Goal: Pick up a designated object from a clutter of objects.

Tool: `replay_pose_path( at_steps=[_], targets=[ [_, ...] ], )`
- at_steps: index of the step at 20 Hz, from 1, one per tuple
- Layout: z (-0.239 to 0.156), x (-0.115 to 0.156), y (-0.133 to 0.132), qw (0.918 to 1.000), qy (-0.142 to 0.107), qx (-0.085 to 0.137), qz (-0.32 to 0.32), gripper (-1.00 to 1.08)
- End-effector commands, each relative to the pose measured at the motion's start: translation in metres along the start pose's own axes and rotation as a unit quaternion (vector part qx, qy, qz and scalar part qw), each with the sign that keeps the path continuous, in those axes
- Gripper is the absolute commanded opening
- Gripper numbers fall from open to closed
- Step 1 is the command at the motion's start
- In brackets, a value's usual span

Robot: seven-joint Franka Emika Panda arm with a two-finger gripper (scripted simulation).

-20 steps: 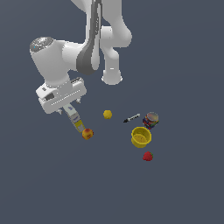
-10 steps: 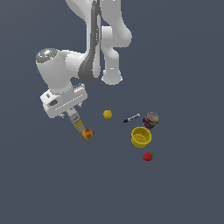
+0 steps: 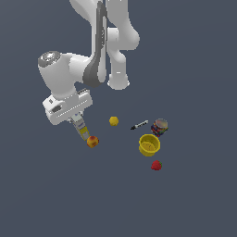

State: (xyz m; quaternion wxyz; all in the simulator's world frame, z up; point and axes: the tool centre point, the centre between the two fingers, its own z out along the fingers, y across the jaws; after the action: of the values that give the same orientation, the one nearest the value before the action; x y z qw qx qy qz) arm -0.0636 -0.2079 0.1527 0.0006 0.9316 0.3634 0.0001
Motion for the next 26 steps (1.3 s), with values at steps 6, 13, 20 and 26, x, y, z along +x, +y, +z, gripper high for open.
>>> replay_pose_path(
  at_steps=[6, 13, 20, 26],
  targets=[
    [-0.006, 0.002, 0.002, 1.0, 0.0, 0.0, 0.0, -1.0],
    [-0.033, 0.011, 0.012, 1.0, 0.0, 0.0, 0.0, -1.0],
    [-0.081, 0.026, 0.029, 1.0, 0.0, 0.0, 0.0, -1.0],
    [-0.132, 0.044, 0.048, 1.0, 0.0, 0.0, 0.0, -1.0]
  ],
)
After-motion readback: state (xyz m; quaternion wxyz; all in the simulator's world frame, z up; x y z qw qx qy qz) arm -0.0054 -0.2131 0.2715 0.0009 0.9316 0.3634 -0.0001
